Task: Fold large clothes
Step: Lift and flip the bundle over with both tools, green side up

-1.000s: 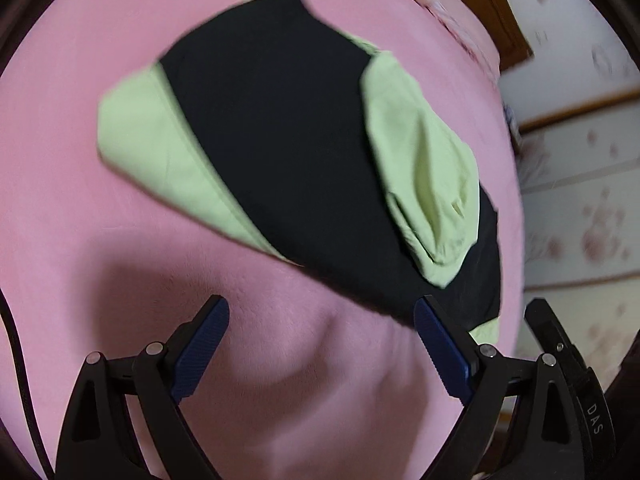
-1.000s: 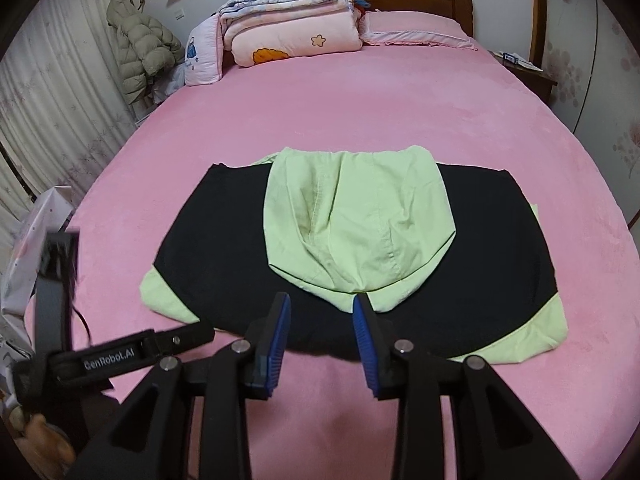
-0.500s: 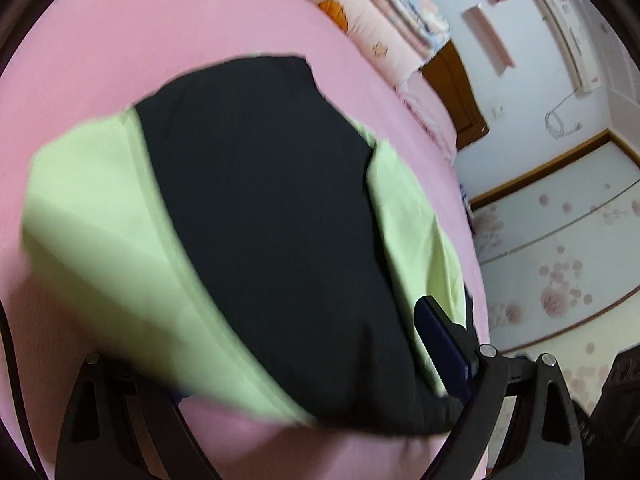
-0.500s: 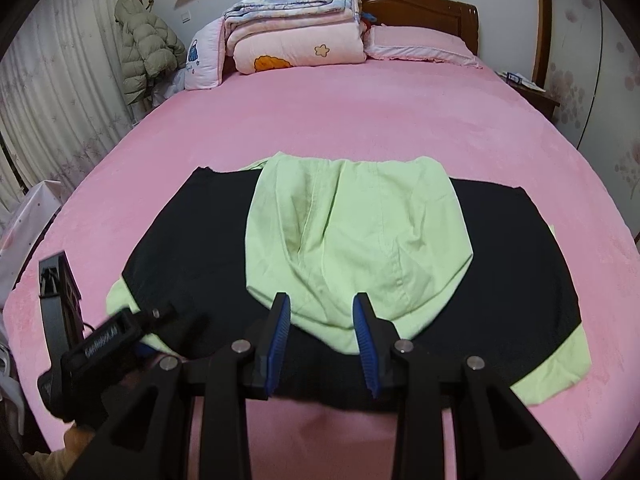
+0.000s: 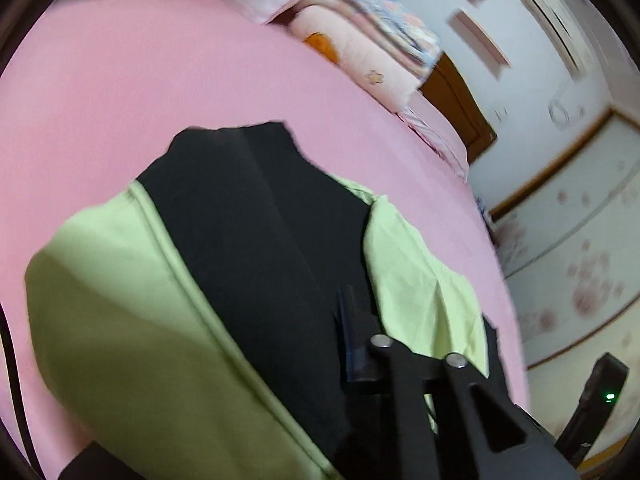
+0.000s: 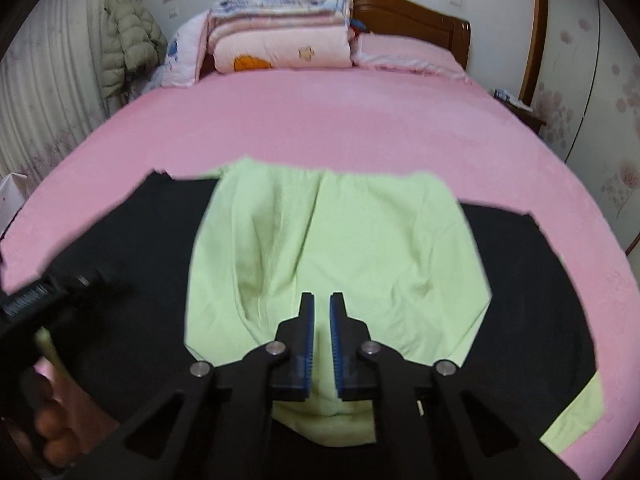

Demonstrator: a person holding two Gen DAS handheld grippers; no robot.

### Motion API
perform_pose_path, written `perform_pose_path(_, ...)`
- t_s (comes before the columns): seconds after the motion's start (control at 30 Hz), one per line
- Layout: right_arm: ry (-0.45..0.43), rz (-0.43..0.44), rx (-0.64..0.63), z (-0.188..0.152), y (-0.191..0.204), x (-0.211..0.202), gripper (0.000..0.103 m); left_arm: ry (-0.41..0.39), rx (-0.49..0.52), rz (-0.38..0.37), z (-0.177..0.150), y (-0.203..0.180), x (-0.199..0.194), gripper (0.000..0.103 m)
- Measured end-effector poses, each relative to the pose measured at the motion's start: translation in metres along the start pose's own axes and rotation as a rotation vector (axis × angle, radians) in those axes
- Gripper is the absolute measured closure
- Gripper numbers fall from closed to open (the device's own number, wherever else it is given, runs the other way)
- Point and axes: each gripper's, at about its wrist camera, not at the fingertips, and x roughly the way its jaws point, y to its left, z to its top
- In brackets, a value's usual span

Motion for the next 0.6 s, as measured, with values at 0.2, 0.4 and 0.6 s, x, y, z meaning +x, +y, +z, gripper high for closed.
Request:
perform_pose_path(0.2,0.082,0.020,0.030,-0.031,-0.008,0.017,0.102,-0.077,0.195,-0.017,0.001,-0.049,-0.019,0.098)
perform_pose_path(0.4,0.074,0.120,0.134,-0.043,-0.032,0.015,0.103,-0.131,0.410,-0.131,-0.007,-0.118,-0.034,0.098)
perform_pose_path(0.6,0.040,0.258,0.341,-0.063,-0.065,0.017,0.103,-0.112,0.596,-0.280,-0.034,-0.192,-0.033,0.098)
